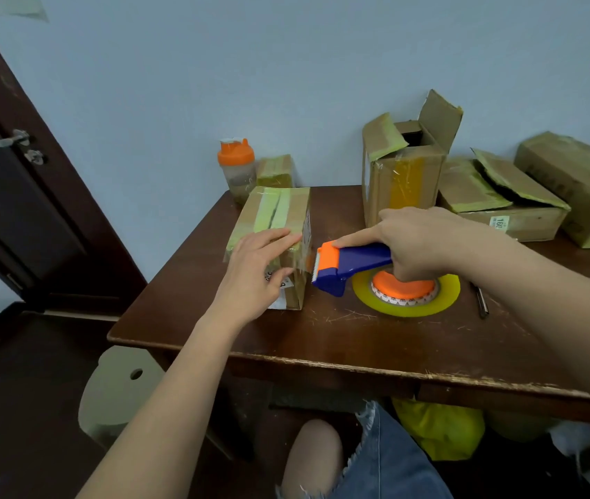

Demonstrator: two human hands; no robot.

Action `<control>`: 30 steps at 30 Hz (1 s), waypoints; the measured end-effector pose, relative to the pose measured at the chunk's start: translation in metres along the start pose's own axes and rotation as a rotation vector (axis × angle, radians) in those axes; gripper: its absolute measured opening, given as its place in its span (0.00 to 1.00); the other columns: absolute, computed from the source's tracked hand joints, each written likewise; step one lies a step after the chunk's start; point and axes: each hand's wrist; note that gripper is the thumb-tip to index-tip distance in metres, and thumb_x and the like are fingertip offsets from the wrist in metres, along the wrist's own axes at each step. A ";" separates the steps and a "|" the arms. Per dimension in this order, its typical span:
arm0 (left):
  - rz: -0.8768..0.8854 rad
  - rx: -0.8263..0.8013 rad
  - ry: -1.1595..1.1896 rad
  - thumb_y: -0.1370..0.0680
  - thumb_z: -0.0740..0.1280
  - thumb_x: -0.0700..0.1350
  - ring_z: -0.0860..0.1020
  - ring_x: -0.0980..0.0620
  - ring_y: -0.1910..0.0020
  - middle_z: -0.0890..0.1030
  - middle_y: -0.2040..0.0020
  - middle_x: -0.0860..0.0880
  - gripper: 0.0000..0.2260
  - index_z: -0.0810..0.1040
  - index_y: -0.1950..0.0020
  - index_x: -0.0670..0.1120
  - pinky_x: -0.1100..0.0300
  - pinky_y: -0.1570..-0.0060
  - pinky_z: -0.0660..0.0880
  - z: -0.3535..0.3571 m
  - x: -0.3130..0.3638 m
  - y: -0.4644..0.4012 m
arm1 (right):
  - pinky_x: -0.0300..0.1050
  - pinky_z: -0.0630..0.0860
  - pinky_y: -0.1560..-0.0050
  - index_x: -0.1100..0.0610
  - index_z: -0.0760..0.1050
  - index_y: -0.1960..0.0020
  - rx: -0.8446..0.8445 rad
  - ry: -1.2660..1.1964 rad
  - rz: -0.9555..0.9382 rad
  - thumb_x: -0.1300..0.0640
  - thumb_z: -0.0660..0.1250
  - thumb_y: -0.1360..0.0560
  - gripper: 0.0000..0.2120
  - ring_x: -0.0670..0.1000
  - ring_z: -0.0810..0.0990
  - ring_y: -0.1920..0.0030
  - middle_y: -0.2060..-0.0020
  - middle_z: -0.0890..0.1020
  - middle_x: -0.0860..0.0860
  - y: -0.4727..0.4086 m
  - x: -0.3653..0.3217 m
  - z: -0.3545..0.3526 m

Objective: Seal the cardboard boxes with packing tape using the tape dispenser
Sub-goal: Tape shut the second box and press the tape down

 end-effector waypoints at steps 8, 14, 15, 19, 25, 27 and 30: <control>0.030 -0.011 -0.034 0.25 0.68 0.31 0.66 0.51 0.30 0.72 0.30 0.53 0.28 0.72 0.28 0.53 0.60 0.33 0.57 -0.006 -0.001 0.003 | 0.44 0.72 0.66 0.33 0.68 0.33 -0.159 0.111 0.104 0.61 0.61 0.29 0.31 0.49 0.76 0.60 0.57 0.75 0.44 -0.032 -0.026 -0.017; -0.010 -0.032 0.026 0.26 0.64 0.30 0.63 0.51 0.29 0.70 0.28 0.54 0.31 0.71 0.27 0.54 0.57 0.29 0.57 -0.008 0.005 0.002 | 0.45 0.76 0.55 0.32 0.67 0.32 -0.422 0.144 0.176 0.59 0.60 0.27 0.30 0.51 0.75 0.46 0.48 0.74 0.41 -0.033 -0.023 0.011; -0.037 -0.051 0.049 0.27 0.63 0.30 0.62 0.51 0.28 0.69 0.28 0.54 0.32 0.70 0.27 0.54 0.55 0.28 0.58 -0.008 0.008 0.003 | 0.45 0.75 0.55 0.32 0.67 0.32 -0.419 0.147 0.185 0.58 0.60 0.27 0.29 0.52 0.75 0.46 0.47 0.74 0.41 -0.034 -0.023 0.012; -0.145 -0.074 0.280 0.28 0.60 0.28 0.60 0.54 0.25 0.66 0.26 0.57 0.37 0.66 0.25 0.58 0.49 0.26 0.62 -0.018 0.010 0.005 | 0.45 0.71 0.61 0.38 0.67 0.31 -0.405 0.265 0.231 0.56 0.64 0.26 0.26 0.53 0.75 0.45 0.44 0.76 0.45 -0.039 -0.032 0.021; -0.164 0.225 0.588 0.28 0.58 0.26 0.66 0.67 0.31 0.73 0.30 0.56 0.30 0.77 0.33 0.51 0.64 0.31 0.66 -0.029 0.006 0.007 | 0.72 0.50 0.30 0.41 0.51 0.22 -0.453 0.220 0.215 0.32 0.70 0.33 0.47 0.61 0.51 0.25 0.26 0.60 0.54 -0.031 -0.038 0.015; -0.190 0.326 0.616 0.26 0.60 0.30 0.67 0.63 0.29 0.74 0.31 0.55 0.25 0.77 0.33 0.49 0.60 0.30 0.66 -0.033 0.000 0.009 | 0.67 0.44 0.26 0.46 0.48 0.21 -0.287 0.066 0.188 0.30 0.66 0.31 0.48 0.59 0.48 0.23 0.23 0.55 0.54 -0.025 -0.036 0.012; -0.340 0.392 0.671 0.20 0.61 0.38 0.66 0.63 0.29 0.71 0.28 0.56 0.20 0.74 0.29 0.50 0.69 0.33 0.64 -0.037 -0.005 0.011 | 0.48 0.47 0.24 0.57 0.46 0.20 0.157 -0.346 0.140 0.43 0.58 0.20 0.36 0.53 0.49 0.22 0.21 0.51 0.55 -0.024 -0.050 0.014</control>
Point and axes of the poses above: each hand's wrist, its own y-axis away from the middle knuckle, its own z-axis out of the palm, x = y × z
